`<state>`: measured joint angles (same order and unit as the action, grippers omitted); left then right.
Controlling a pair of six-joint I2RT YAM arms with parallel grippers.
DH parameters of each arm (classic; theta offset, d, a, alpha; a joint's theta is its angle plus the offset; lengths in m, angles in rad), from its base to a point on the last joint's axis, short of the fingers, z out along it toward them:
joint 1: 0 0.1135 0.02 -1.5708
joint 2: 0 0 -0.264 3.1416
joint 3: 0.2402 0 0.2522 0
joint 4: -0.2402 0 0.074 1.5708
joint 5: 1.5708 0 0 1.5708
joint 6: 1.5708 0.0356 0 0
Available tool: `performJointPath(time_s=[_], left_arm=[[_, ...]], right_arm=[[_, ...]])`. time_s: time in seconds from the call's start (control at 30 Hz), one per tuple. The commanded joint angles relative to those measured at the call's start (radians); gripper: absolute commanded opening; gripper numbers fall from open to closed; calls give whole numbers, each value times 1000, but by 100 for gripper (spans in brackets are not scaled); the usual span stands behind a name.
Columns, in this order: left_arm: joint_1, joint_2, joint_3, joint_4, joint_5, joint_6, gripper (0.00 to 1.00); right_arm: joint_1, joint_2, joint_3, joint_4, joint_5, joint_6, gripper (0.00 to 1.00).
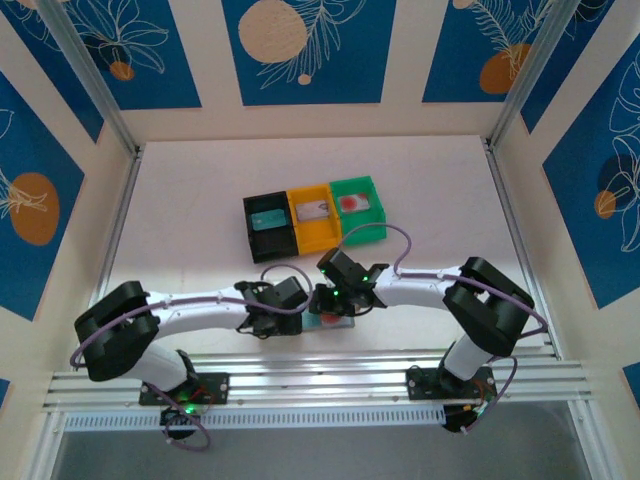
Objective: Take the credit cards out of the card holder
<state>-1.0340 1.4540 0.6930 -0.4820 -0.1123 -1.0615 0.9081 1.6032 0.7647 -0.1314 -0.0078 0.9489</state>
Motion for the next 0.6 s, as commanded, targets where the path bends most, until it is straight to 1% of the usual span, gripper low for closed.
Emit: performJointPath(time_s=[0.0,0.37,0.57], left_arm=[[5,57,-75,80,61,-29,64],[-7,83,-113,130,74,-45,64],[-11,86,-114,133,72,-45,64]], right_arm=[[-5,16,-29,7,16,5,25],[-1,11,-40,-3,70,-11,25],[31,2,-9,-73,157,-38,26]])
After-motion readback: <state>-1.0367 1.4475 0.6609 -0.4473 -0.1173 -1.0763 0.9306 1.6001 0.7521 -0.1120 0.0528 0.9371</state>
